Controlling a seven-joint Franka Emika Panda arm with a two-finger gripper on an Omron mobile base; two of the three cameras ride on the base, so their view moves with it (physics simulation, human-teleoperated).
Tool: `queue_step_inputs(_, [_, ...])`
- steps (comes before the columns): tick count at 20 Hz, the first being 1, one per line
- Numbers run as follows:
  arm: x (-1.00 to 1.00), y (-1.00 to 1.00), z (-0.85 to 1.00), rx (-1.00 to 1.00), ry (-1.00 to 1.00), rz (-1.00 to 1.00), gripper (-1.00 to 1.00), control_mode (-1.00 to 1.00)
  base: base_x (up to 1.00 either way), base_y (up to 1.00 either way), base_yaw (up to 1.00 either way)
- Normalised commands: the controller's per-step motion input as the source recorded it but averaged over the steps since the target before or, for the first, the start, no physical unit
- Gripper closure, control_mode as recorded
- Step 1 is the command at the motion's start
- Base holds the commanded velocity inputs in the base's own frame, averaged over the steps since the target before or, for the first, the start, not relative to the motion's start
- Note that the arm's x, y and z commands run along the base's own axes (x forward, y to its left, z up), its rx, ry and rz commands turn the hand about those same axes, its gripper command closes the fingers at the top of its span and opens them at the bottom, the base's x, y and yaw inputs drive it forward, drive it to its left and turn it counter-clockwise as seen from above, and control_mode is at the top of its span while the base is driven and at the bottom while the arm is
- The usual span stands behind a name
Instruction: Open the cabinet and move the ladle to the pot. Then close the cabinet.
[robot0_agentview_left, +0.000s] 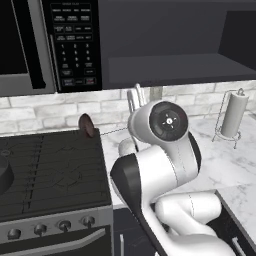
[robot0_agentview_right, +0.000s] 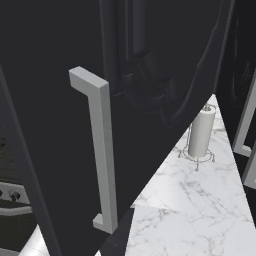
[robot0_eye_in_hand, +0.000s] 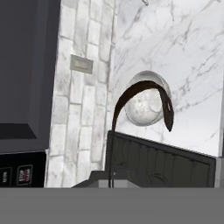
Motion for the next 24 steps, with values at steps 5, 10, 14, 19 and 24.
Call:
queue_step_inputs(5, [0.00,0.24,-0.14,0.01,0.01,0.10,1.00,-1.00,0.00,0.00,0.00])
queue_step_inputs(10, [0.00,0.17,-0.08,0.00,0.02,0.10,1.00,-1.00,0.00,0.00,0.00])
queue_step_inputs(14, [0.04,0.18,-0.05,0.00,0.03,0.09,1.00,-1.00,0.00,0.00,0.00])
queue_step_inputs(19, [0.05,0.21,-0.04,0.00,0.03,0.07,1.00,-1.00,0.00,0.00,0.00])
queue_step_inputs(24, [0.04,0.29,-0.09,0.00,0.01,0.05,1.00,-1.00,0.00,0.00,0.00])
